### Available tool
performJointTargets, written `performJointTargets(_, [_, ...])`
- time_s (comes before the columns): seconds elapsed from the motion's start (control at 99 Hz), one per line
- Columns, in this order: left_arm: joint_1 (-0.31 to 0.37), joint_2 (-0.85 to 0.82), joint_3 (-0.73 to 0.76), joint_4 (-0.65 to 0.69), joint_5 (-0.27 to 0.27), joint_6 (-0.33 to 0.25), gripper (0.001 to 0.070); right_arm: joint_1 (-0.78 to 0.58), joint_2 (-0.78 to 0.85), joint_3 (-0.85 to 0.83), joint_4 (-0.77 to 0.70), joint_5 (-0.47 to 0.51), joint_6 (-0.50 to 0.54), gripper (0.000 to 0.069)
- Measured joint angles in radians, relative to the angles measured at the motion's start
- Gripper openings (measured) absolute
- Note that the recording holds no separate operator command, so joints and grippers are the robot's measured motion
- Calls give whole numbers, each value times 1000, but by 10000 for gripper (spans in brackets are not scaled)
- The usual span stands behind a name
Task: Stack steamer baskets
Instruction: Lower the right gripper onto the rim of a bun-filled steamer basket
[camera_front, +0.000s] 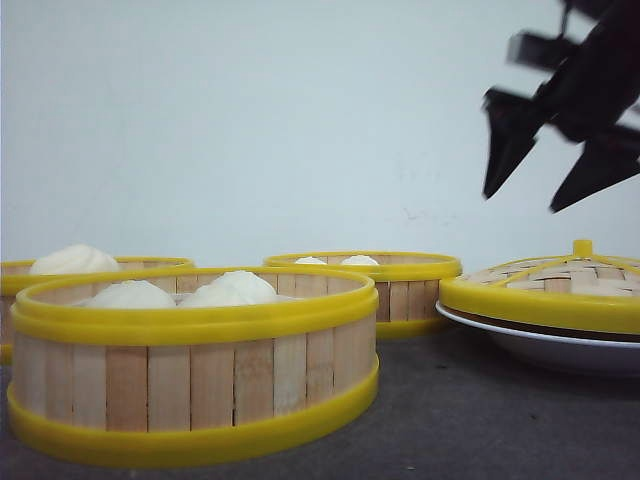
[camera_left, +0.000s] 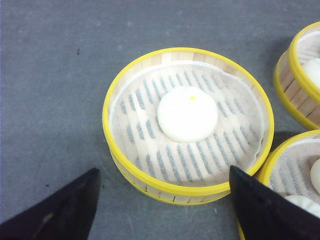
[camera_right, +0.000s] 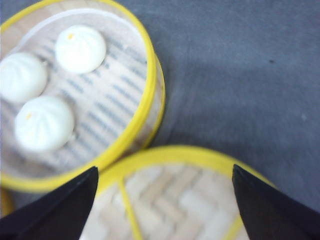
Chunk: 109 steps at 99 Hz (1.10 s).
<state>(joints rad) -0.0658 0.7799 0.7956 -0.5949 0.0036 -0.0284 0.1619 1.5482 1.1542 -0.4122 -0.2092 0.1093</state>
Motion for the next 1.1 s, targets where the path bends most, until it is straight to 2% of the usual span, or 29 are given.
performJointTargets(0.242, [0, 0, 0, 0, 0, -2, 500, 24, 264, 236, -73, 5, -2, 531])
performJointTargets(0.475, [0, 0, 0, -14, 0, -2, 500, 63, 440, 427, -185, 81, -28, 523])
performJointTargets(0.556, [0, 0, 0, -19, 0, -2, 500, 76, 482, 482, -212, 113, -39, 477])
performJointTargets(0.697, [0, 0, 0, -26, 0, -2, 500, 94, 523, 525, -223, 134, -54, 330])
performJointTargets(0.747, [0, 0, 0, -26, 0, -2, 500, 97, 527, 525, -225, 135, -55, 297])
performJointTargets(1.02, [0, 0, 0, -26, 0, -2, 500, 103, 536, 525, -235, 135, -56, 258])
performJointTargets(1.101, [0, 0, 0, -26, 0, -2, 500, 103, 549, 525, -237, 135, -55, 219])
